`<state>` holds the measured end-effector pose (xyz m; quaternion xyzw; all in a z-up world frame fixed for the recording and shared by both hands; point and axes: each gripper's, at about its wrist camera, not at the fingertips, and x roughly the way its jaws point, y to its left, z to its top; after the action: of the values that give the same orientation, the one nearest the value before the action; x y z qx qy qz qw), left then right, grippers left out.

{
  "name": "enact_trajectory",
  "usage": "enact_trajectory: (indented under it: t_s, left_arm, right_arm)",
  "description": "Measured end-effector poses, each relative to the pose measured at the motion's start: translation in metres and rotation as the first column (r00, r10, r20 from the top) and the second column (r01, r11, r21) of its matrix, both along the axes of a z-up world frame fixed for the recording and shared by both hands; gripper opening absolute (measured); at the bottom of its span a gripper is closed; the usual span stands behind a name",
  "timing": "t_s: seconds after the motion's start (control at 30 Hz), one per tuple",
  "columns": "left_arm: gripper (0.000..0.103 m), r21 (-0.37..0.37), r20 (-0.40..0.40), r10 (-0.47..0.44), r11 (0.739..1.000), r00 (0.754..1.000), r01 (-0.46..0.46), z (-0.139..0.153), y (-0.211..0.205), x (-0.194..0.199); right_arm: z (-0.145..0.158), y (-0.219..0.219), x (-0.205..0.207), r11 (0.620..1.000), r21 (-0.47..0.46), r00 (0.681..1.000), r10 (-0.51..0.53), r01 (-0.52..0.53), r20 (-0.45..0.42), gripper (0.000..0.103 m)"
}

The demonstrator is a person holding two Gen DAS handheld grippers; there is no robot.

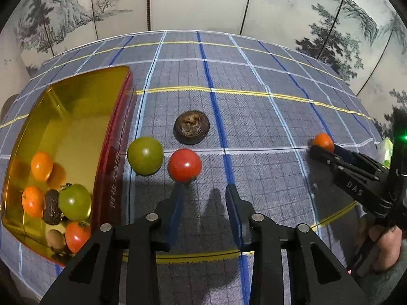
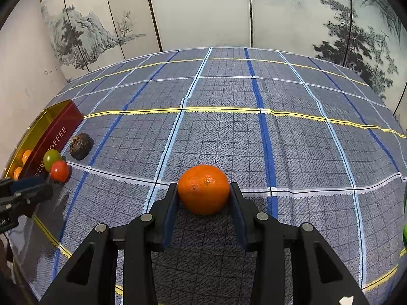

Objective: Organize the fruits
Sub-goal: 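Grasp the red tomato with the left tool while the right holds the mandarin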

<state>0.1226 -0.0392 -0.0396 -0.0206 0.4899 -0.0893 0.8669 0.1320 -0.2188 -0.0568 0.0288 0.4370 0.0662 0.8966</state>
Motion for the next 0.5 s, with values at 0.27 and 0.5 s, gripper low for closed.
enact_trajectory:
  t_s: [0.27,0.5]
  left_arm:
    - [0.033,-0.001,-0.034,0.056,0.998,0.998,-0.056,-0.013,0.005,0.017]
    - [0.033,0.018,-0.034,0.081,0.997,0.996,-0.08,-0.018,0.004,0.033]
  right_arm:
    - [0.001,-0.001,0.001,1.0,0.008,1.0,0.0,0.0,0.0,0.038]
    - [0.001,-0.003,0.001,1.0,0.017,1.0,0.0,0.0,0.0,0.038]
